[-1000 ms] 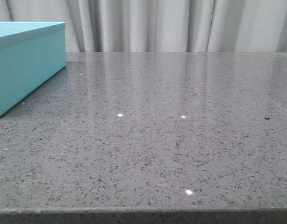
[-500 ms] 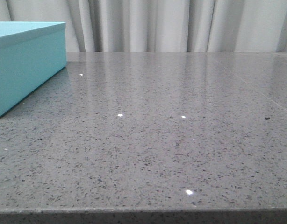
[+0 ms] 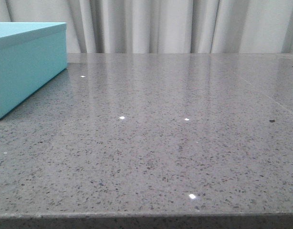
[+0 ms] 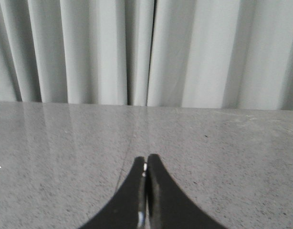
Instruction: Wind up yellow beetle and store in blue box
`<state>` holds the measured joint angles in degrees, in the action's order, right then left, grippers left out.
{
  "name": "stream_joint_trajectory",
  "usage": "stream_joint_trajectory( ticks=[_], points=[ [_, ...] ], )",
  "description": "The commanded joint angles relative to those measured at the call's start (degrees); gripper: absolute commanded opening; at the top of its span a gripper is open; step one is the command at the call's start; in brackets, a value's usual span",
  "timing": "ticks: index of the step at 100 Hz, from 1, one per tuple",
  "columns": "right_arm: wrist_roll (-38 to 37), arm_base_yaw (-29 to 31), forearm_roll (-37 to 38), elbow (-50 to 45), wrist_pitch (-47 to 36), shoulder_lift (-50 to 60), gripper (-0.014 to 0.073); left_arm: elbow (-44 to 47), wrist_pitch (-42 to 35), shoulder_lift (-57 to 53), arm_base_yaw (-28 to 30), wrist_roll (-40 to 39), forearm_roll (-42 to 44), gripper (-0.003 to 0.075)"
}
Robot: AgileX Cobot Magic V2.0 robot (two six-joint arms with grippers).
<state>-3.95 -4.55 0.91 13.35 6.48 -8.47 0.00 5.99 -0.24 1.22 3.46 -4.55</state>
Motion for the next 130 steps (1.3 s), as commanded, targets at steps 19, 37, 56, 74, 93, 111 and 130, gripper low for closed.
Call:
stream_joint_trajectory(
  ticks=[19, 37, 56, 74, 93, 111, 130],
  points=[
    [0.55, 3.72, 2.03, -5.36, -4.94, 3.54, -0.0067, 1.25, -4.17, -1.97, 0.06, -0.6, -0.44, -0.0019],
    [0.5, 4.13, 1.56, -12.36, -6.48, 8.23, -0.0067, 1.25, -4.17, -1.97, 0.06, -0.6, -0.44, -0.0019],
    [-0.74, 4.13, 1.03, -14.07, -4.68, 10.35, -0.0067, 1.25, -4.17, -1.97, 0.06, -0.6, -0.44, -0.0019],
    [-0.74, 4.08, 1.03, -14.12, -4.95, 10.35, -0.0067, 1.25, -4.17, -1.97, 0.06, -0.6, -0.44, -0.0019],
    [-0.74, 4.08, 1.03, -14.12, -4.73, 10.35, -0.0067, 1.25, -4.17, -1.97, 0.06, -0.6, -0.44, -0.0019],
    [-0.74, 4.08, 1.03, -14.12, -4.73, 10.35, -0.0067, 1.25, -4.17, -1.97, 0.06, -0.6, -0.44, -0.0019],
    [-0.74, 4.08, 1.03, -14.12, -4.73, 10.35, -0.0067, 1.25, -4.17, -1.97, 0.06, -0.6, -0.44, -0.0019]
  ],
)
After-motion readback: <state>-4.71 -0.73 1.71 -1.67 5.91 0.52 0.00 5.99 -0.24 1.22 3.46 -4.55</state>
